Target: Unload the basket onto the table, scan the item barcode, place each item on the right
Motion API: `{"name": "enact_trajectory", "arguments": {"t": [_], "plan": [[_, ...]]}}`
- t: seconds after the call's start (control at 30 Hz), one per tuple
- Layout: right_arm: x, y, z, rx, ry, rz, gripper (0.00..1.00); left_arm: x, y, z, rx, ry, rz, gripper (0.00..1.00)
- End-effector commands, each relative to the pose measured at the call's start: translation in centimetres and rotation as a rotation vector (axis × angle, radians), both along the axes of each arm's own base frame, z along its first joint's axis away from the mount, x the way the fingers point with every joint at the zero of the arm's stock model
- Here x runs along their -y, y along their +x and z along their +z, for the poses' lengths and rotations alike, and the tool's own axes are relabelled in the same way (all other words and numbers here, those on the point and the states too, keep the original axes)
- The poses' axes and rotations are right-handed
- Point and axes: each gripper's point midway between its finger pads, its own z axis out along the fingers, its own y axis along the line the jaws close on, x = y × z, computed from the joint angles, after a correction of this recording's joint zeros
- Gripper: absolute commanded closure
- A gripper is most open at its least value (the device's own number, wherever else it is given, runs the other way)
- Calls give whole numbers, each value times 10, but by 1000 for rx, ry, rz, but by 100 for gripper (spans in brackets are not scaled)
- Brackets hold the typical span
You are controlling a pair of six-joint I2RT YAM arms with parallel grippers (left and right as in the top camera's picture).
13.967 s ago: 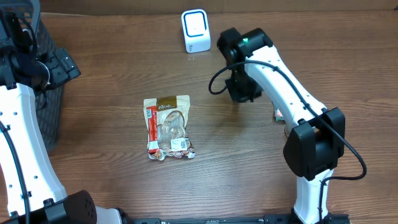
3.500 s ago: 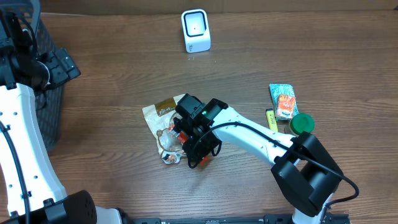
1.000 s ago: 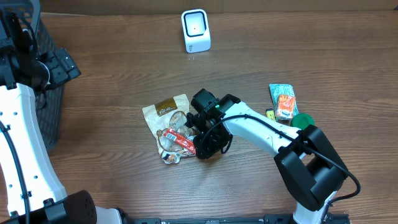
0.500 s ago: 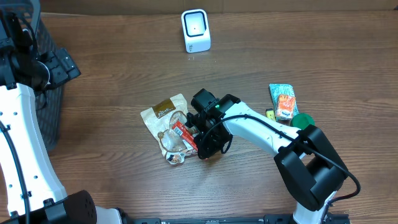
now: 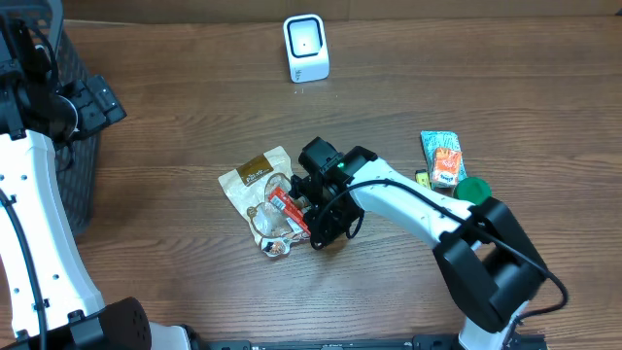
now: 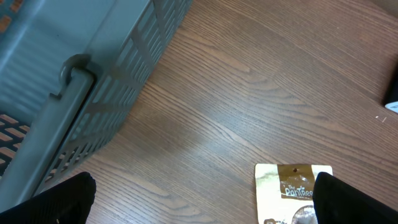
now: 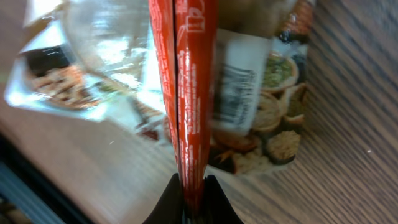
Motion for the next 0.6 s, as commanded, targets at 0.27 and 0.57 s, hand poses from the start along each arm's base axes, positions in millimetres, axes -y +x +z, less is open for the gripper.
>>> {"name": "enact_trajectory", "arguments": {"t": [0.27, 0.57], "plan": [[-4, -72, 127, 92, 485, 607, 96, 1, 2, 4, 12, 4, -11, 0], [11, -94, 133, 47, 518, 730, 96, 1, 2, 4, 12, 4, -11, 0]]}}
